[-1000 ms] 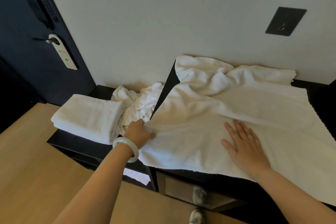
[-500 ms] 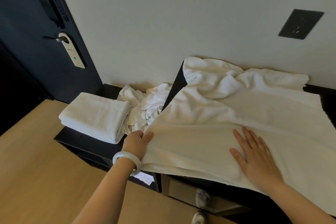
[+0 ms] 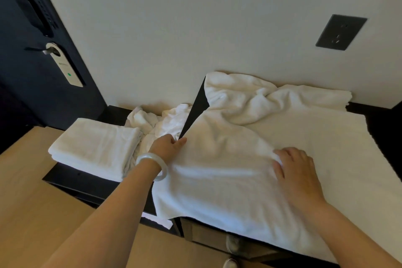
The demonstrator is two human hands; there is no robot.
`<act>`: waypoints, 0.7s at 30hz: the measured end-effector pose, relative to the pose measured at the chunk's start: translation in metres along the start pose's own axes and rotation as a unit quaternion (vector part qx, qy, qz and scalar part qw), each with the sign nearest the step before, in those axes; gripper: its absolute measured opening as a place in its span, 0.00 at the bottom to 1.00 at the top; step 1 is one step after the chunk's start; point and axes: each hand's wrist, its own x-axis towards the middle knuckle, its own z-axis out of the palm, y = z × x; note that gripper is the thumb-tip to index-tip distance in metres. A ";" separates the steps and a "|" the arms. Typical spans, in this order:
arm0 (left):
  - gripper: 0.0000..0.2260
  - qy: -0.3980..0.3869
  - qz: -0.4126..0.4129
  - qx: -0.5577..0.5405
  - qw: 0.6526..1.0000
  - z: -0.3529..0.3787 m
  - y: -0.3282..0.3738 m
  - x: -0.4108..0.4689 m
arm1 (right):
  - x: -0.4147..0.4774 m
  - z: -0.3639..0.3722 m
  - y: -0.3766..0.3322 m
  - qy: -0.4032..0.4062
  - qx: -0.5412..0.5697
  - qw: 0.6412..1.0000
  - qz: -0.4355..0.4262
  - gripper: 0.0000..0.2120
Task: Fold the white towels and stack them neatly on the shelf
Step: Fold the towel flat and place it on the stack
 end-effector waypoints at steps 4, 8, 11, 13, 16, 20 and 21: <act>0.21 -0.002 -0.001 -0.029 1.000 0.002 0.001 0.011 | -0.012 0.017 0.015 -0.090 0.019 0.992 0.081 0.35; 0.16 -0.139 -0.124 -0.330 0.925 -0.005 -0.014 0.017 | -0.040 0.012 0.020 -0.132 0.002 0.989 0.070 0.38; 0.10 -0.235 -0.091 -0.325 0.911 -0.006 -0.005 0.015 | -0.037 0.005 0.020 -0.131 -0.020 0.989 0.060 0.41; 0.07 -0.247 -0.091 -0.342 0.902 -0.009 0.011 0.019 | -0.019 0.005 0.024 -0.076 0.000 0.995 0.068 0.38; 0.12 -0.286 -0.064 -0.370 0.882 -0.012 0.028 0.033 | 0.009 0.014 0.025 -0.052 0.036 0.997 0.051 0.36; 0.08 -0.328 -0.078 -0.404 0.850 -0.011 0.035 0.035 | 0.013 0.030 0.020 -0.084 0.005 0.996 0.018 0.35; 0.11 -0.341 -0.088 -0.397 0.848 -0.012 0.035 0.033 | 0.013 0.031 0.021 -0.089 0.005 0.996 0.020 0.36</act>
